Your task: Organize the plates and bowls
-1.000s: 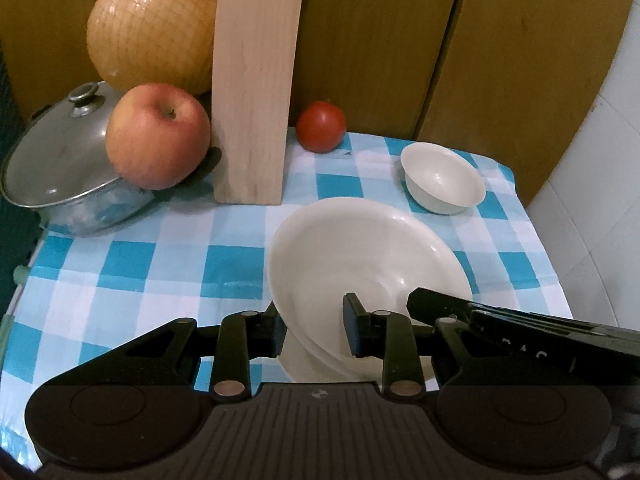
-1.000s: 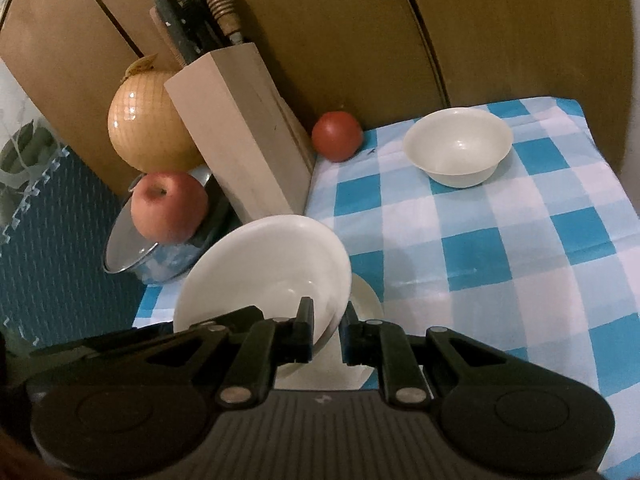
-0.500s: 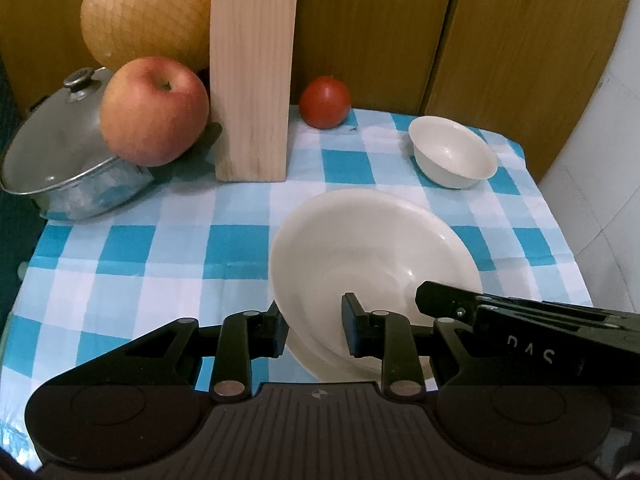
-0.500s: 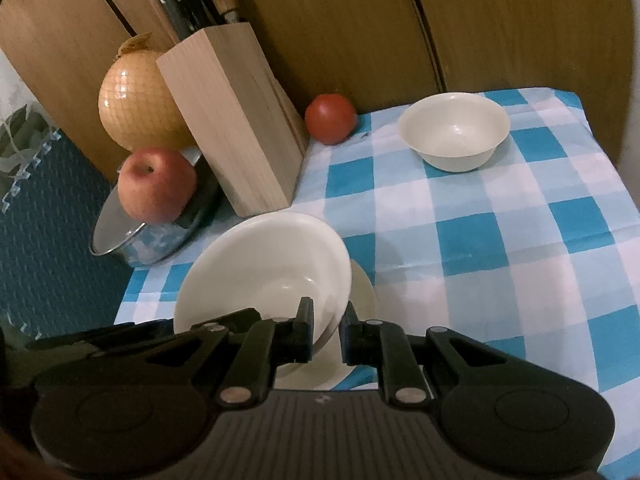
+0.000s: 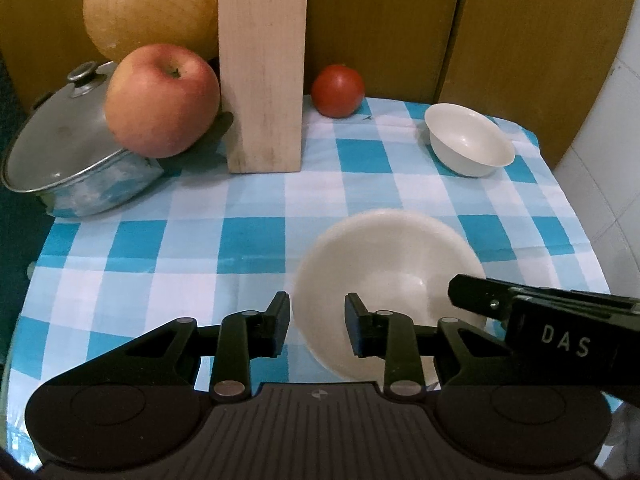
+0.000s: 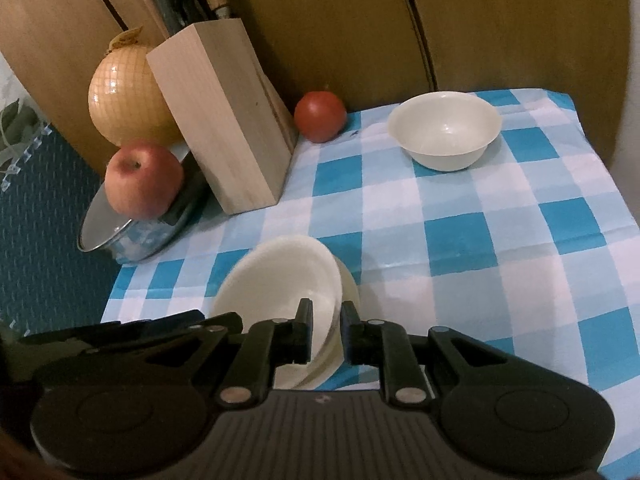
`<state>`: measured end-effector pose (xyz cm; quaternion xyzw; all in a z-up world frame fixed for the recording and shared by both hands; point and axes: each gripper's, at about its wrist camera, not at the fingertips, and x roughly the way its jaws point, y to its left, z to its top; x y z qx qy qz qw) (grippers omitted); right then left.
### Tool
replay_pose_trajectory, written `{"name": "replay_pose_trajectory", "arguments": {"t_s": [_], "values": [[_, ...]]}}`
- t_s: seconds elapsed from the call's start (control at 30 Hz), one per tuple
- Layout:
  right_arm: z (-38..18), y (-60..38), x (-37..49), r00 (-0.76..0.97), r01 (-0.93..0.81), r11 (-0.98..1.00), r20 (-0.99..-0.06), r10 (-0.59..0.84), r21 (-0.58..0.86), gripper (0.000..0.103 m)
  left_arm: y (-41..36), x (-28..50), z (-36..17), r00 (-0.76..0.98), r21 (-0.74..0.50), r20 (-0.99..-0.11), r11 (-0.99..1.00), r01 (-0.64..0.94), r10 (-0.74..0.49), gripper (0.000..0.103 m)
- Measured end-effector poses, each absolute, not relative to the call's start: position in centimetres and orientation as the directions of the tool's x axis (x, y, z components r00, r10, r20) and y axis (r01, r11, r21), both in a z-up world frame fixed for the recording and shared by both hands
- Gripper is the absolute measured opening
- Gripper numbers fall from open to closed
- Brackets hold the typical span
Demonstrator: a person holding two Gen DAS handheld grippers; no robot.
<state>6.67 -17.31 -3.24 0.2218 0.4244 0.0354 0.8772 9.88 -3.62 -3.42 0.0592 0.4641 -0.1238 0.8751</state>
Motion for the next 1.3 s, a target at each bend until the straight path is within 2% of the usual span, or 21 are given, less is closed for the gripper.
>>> {"name": "replay_pose_trajectory", "arguments": {"t_s": [0.3, 0.57, 0.93, 1.1, 1.3], "values": [[-2.6, -18.2, 6.1, 0.656, 0.141, 0.894, -0.717, 0.237, 0.425, 0.016, -2.6, 9.9, -2.5, 0.554, -0.024, -0.816, 0.967, 0.252, -0.165, 0.044], [-2.0, -20.9, 5.9, 0.688, 0.196, 0.871, -0.697, 0.205, 0.450, 0.016, -3.1, 10.5, -1.9, 0.562, -0.056, -0.806, 0.969, 0.241, -0.186, 0.044], [-2.6, -26.8, 6.7, 0.709, 0.337, 0.833, -0.701, 0.082, 0.439, 0.019, -7.3, 12.8, -0.9, 0.556, -0.103, -0.790, 0.950, 0.296, -0.259, 0.050], [-3.0, -27.7, 8.2, 0.711, 0.344, 0.829, -0.699, 0.076, 0.441, 0.022, -8.6, 14.1, -1.2, 0.558, -0.104, -0.786, 0.947, 0.304, -0.265, 0.056], [-4.1, -28.9, 10.3, 0.709, 0.355, 0.812, -0.699, 0.088, 0.463, 0.022, -10.0, 16.2, -1.8, 0.556, -0.105, -0.787, 0.946, 0.306, -0.267, 0.058]]}}
